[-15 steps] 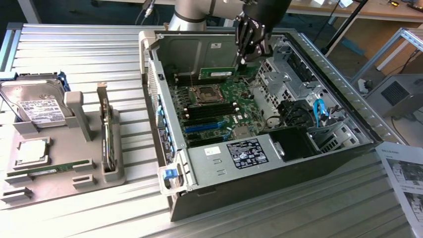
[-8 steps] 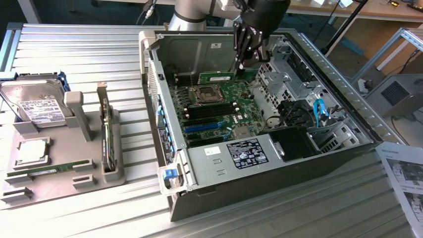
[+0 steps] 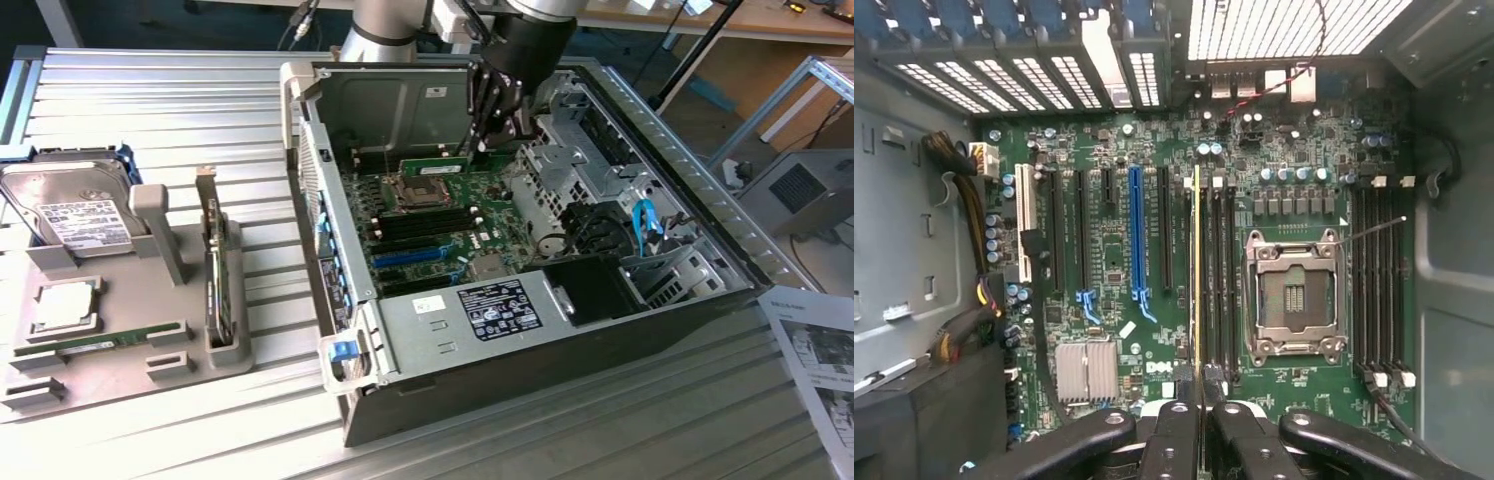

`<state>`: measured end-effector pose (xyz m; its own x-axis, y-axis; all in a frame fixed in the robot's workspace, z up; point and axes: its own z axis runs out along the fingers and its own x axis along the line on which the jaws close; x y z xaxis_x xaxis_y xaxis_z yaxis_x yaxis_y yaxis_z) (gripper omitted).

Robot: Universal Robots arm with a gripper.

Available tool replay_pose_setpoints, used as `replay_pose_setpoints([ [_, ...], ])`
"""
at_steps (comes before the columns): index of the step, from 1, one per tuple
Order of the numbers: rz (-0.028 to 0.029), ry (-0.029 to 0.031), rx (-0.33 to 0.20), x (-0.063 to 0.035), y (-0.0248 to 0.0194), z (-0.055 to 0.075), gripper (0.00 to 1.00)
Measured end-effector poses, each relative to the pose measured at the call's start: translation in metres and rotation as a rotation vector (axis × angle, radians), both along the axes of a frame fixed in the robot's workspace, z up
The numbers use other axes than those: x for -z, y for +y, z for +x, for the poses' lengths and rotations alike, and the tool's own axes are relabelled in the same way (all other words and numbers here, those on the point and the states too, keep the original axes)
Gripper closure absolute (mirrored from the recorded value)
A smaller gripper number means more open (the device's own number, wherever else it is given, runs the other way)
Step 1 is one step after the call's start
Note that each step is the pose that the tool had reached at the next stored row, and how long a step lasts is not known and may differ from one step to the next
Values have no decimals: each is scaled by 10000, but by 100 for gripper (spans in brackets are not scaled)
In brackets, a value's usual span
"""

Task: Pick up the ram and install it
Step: 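Insert the ram into the slot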

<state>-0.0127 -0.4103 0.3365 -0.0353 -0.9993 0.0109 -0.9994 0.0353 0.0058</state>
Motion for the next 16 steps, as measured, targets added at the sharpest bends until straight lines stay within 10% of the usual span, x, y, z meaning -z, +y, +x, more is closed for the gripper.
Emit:
replay_pose_setpoints([
  [16, -1, 0, -391, 109, 0, 0, 88],
])
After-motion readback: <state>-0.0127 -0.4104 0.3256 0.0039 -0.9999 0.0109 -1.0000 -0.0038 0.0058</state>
